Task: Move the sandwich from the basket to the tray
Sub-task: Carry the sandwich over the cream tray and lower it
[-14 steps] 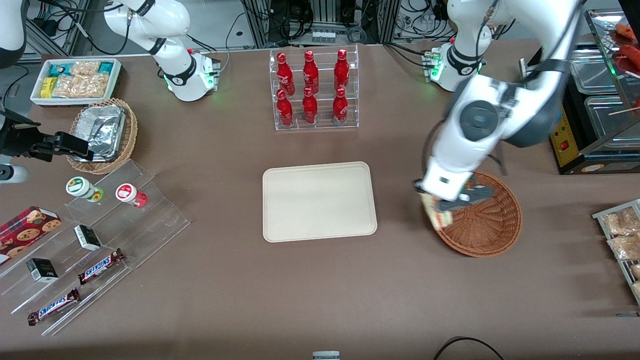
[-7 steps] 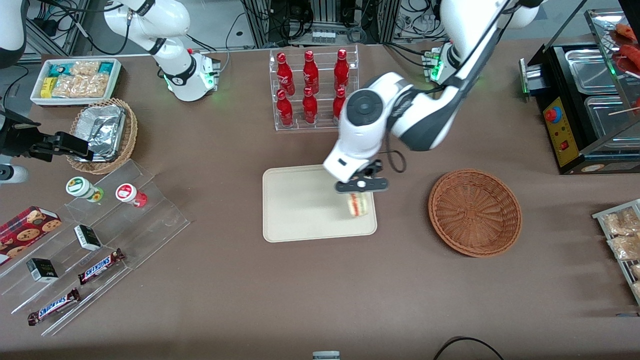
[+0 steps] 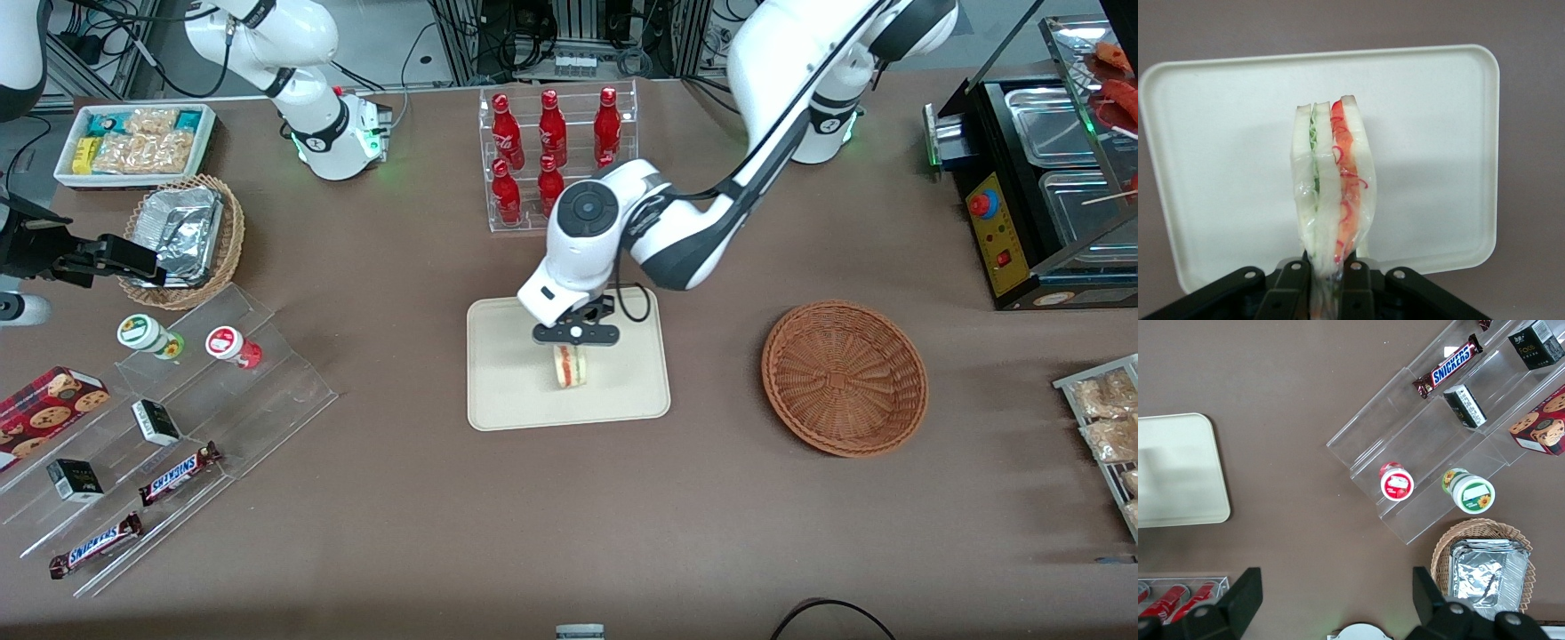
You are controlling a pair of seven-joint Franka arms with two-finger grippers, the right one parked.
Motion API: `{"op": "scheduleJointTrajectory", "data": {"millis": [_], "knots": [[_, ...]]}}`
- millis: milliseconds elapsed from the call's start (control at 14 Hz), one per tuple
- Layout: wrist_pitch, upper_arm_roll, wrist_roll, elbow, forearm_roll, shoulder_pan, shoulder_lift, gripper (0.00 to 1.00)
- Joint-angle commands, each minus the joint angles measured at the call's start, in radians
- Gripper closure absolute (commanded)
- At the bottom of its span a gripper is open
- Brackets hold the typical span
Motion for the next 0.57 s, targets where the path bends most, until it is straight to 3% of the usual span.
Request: {"op": "scheduleJointTrajectory", "data": {"millis": [0, 143, 429, 500], "knots": [[0.048, 0.013, -0.064, 0.041, 0.063, -0.038, 0.067, 1.0], [0.094, 0.014, -0.112, 0.041, 0.126, -0.05, 0.102, 1.0], [0.118, 0.014, -0.124, 0.044, 0.137, -0.052, 0.14, 1.0], [0.118, 0.014, -0.124, 0.044, 0.137, -0.052, 0.145, 0.7]]}}
